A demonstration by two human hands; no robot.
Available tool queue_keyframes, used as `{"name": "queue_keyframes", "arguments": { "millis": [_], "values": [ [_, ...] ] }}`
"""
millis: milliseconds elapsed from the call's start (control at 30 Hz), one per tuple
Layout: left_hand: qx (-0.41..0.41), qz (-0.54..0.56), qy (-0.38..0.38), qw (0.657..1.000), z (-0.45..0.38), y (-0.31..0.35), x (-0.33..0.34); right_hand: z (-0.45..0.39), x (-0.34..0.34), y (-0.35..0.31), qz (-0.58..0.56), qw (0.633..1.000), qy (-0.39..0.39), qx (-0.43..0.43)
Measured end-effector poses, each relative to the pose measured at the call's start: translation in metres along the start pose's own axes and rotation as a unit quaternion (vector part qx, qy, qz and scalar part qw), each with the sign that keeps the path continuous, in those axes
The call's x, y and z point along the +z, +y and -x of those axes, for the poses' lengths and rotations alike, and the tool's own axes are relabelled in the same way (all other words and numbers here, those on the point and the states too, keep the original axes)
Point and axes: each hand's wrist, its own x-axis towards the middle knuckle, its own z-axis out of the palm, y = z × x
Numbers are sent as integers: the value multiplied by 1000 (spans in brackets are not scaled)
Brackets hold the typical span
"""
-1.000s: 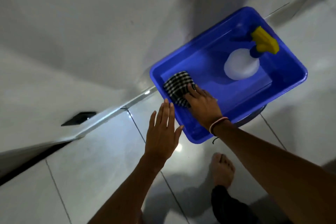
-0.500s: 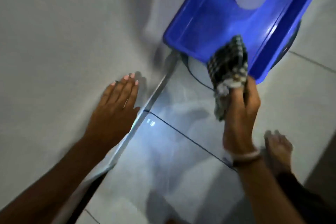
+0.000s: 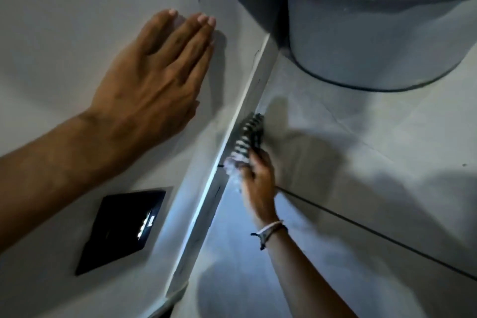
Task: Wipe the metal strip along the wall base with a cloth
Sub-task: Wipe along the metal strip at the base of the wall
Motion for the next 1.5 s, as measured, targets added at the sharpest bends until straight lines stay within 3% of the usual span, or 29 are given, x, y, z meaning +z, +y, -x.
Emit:
{"name": "queue_keyframes", "arguments": {
  "millis": [133, 267, 367, 467, 567, 700, 767, 933, 1000, 1100, 1200, 1300, 1500],
  "values": [
    [-14, -6, 16, 1000, -2, 2, 3, -11, 27, 4, 129, 990, -10, -50],
    [-30, 34, 61, 997, -2, 1, -2, -98, 4, -21, 215, 972, -3, -89],
    [-32, 11, 51, 998, -1, 3, 1, -175, -24, -57, 151, 983, 13, -106],
    [-25, -42, 20, 999, -2, 5, 3, -187, -15, -66, 79, 992, 32, -90],
    [-16, -71, -4, 997, -4, 6, 3, -115, 14, -24, 53, 991, 33, -115],
    [-26, -70, -9, 997, -3, 9, 9, 18, 45, 32, 5, 998, -51, -45],
    [-28, -53, -10, 998, -3, 9, 9, -7, 44, 16, 16, 999, -27, -43],
    [-42, -39, -3, 998, -3, 13, 9, -170, 4, -83, -6, 995, 73, -66],
    [-39, -49, -9, 998, -3, 15, 10, -188, 3, -94, -13, 995, 83, -62],
    [-30, -60, -25, 997, -3, 16, 14, -131, 18, -54, -10, 991, 66, -117],
    [-22, -68, 2, 997, -4, 17, 22, -18, 41, 21, 34, 995, -14, -89],
    [-31, -65, 47, 996, -5, 16, 32, 28, 46, 34, 74, 993, -76, -49],
    [-39, 1, 83, 996, -7, 15, 33, -169, -9, -66, 146, 983, 54, -99]
  ]
}}
